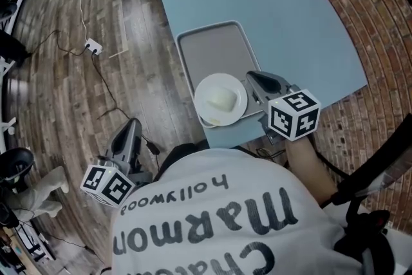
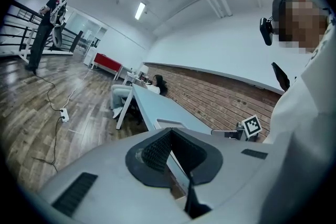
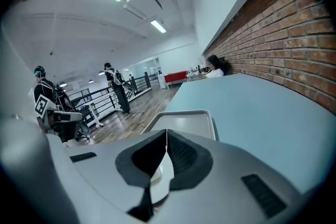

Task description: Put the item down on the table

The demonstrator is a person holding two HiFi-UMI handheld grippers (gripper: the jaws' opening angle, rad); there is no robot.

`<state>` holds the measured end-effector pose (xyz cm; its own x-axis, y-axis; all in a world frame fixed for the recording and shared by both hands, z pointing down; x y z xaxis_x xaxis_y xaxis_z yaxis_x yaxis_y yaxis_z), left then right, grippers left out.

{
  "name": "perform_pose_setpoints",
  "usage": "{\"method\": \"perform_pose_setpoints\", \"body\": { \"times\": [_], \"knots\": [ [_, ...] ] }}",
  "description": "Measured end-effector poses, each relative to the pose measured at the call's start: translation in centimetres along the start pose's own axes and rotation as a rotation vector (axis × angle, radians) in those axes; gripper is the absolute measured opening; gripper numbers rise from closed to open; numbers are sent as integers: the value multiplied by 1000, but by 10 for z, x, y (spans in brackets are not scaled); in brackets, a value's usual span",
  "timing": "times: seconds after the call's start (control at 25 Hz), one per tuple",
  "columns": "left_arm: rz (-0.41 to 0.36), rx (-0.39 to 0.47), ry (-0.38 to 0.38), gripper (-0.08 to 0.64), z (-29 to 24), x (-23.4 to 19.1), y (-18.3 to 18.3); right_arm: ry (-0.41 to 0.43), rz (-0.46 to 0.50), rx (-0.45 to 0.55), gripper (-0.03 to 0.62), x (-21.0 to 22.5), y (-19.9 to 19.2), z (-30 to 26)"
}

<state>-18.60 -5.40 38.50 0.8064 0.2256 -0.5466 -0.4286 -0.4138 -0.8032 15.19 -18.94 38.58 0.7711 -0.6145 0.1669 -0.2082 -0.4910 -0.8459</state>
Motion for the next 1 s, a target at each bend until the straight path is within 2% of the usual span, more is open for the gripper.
{"method": "perform_pose_setpoints", "body": {
  "times": [0.16, 0.52, 1.0],
  "knots": [
    [0, 1, -10, 6, -2, 1, 0, -18, 0, 24, 11, 2, -1, 1],
    [4, -7, 0, 6, 7, -5, -1, -94, 36, -6, 9, 7, -2, 3],
    [11, -15, -5, 6, 13, -12, -2, -141, 6, 46, 9, 9, 1, 11]
  ]
}}
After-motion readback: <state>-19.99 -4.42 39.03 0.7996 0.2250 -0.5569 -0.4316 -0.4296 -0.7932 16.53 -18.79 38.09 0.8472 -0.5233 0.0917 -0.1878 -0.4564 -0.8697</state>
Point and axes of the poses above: the fingertips, and each gripper's own axes: z backward along the fingers, x to its right, y out of its top, the point moved 7 cm from there along z, backward along the fingers, and after that the axes turned 2 degrees about z, right-handed, at the moved point
